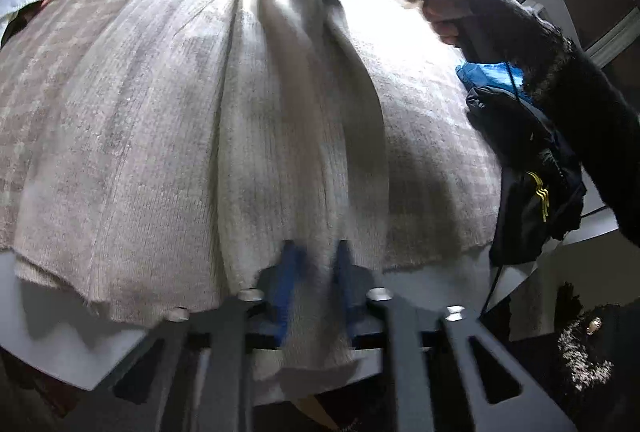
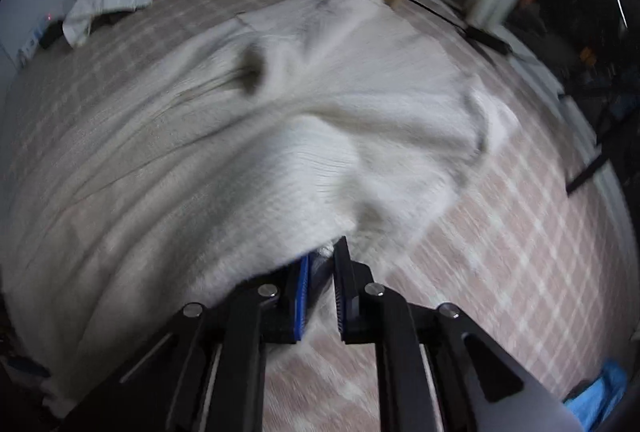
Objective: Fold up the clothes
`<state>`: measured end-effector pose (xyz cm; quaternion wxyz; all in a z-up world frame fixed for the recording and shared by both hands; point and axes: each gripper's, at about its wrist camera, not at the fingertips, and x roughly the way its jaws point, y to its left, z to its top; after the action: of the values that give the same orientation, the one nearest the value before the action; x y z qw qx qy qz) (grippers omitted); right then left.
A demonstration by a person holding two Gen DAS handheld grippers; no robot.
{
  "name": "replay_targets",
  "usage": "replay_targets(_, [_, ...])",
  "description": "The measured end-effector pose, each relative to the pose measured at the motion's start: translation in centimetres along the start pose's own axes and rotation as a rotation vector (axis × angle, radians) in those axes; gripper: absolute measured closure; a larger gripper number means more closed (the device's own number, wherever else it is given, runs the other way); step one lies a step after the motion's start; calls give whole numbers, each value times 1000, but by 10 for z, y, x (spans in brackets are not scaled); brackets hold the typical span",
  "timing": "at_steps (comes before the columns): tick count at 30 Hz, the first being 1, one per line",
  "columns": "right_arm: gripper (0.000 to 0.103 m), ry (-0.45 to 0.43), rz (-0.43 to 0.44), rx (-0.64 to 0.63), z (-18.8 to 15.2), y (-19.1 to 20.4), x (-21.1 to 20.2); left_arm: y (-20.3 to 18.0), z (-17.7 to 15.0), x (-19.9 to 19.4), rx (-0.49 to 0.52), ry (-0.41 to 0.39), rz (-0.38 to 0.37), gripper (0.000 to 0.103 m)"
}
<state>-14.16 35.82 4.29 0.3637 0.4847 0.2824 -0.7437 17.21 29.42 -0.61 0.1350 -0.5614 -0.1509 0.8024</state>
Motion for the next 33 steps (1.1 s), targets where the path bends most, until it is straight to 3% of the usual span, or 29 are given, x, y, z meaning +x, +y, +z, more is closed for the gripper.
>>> replay_targets(4, [93, -25, 40, 85, -31, -43, -29, -1, -3, -23, 9, -20, -36, 96])
replay_targets(5, [93, -25, 60, 122, -40, -54, -31, -4, -4, -29, 9, -15, -63, 93])
replay_targets(6, [92, -13, 75, 150, -49, -64, -28, -6, -5, -32, 8, -15, -77, 85])
replay_targets(7, [92, 8, 77, 178, -56, -71, -21, -8, -5, -38, 11, -29, -69, 75])
replay_targets(8, [92, 30, 80, 189, -61, -73, -14, -10, -5, -42, 19, -49, -49, 73])
replay_targets(11, [92, 17, 80, 181, -62, -68, -6, -25, -3, -35, 74, -37, -31, 72])
replay_targets(15, [90, 22, 78, 162, -57, -65, -5, -39, -4, -6, 172, 38, 27, 70])
replay_targets(17, [90, 20, 81, 158, -56, -66, -6, -40, -4, 10, 203, 61, 65, 74])
replay_targets(19, [90, 18, 107, 177, -58, -72, -5, -35, -3, 17, 205, 58, 70, 94])
replay_targets(22, [91, 13, 149, 207, -61, -82, -4, -23, 3, 9, 140, 76, 22, 98])
replay_targets(27, [93, -28, 204, 246, -65, -99, -14, -30, 7, -38, 94, 1, -87, 99])
replay_targets(29, [93, -33, 189, 234, -68, -102, -16, -37, 3, -37, 112, -11, -85, 93])
replay_targets(30, [93, -9, 160, 209, -71, -97, -9, -39, -1, -28, 123, 26, -69, 79])
replay_targets(32, [90, 32, 108, 176, -74, -88, 1, -40, -8, -13, 128, 98, -34, 76])
replay_targets(33, [80, 37, 99, 157, -74, -87, -2, -39, -12, -10, 116, 116, -19, 76])
